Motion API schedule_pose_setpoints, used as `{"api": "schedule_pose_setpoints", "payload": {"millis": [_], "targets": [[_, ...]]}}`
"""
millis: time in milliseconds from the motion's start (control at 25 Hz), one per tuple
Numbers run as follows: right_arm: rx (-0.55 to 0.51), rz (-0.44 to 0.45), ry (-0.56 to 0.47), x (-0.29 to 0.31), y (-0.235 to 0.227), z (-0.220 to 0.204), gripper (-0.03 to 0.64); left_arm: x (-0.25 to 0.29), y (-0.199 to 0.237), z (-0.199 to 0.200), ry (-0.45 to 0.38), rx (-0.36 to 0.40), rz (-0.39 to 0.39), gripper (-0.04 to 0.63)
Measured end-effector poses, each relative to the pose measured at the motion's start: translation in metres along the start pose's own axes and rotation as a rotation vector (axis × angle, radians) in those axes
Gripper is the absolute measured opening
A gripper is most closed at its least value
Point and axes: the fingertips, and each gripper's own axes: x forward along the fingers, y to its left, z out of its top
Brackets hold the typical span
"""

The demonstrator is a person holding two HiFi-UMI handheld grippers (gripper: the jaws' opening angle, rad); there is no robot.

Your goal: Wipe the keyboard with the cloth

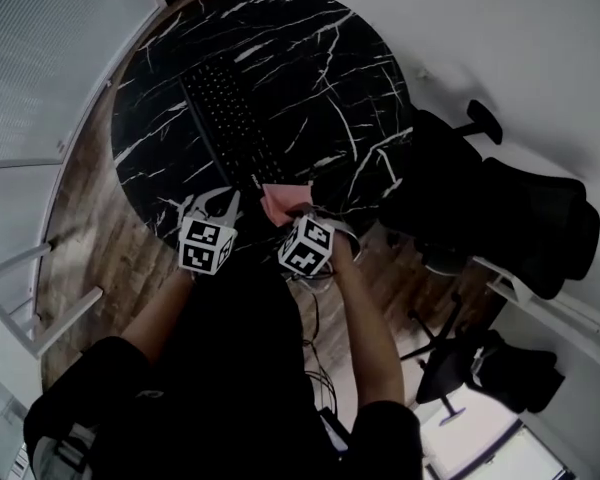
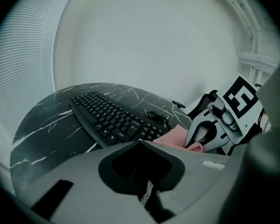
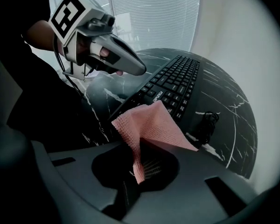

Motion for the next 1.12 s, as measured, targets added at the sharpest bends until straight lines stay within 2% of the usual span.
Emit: {"api": "schedule_pose_setpoints", "payload": {"millis": [200,360,480,640,720,880,960,1120], "targets": [[0.065,0.032,-0.002,0.000,0.014,-0.014,0.006,0.005,-0.012,0.002,0.014,0.034,-0.034,-0.001],[0.109,0.011,-0.047,-0.005,0.012,-0.015,0.006,0.005,-0.018,0.004,0.020,0.048,-0.050,-0.002],[0.175,-0.010,-0.195,-0.023,0.003,0.004,0.006,0.002,-0.015,0.011,0.006,0.035,-0.042,-0.002],[0.334,-0.066,-0.424,-0.063,-0.030,0.038,0.006,-0.004,-0.001,0.035,-0.044,0.026,-0.002,-0.002],[0.363,-0.101,-0.490,-0.082,-0.049,0.055,0.006,-0.007,0.007,0.048,-0.067,0.026,0.015,-0.002],[0.342,-0.159,-0.558,-0.106,-0.082,0.096,0.006,-0.018,0.031,0.076,-0.111,0.020,0.044,-0.002],[0.364,-0.141,-0.635,-0.110,-0.095,0.121,0.006,-0.024,0.045,0.088,-0.131,0.008,0.058,-0.002],[0.504,-0.036,-0.820,-0.118,-0.118,0.173,0.006,-0.035,0.070,0.105,-0.158,-0.012,0.080,-0.002]]}}
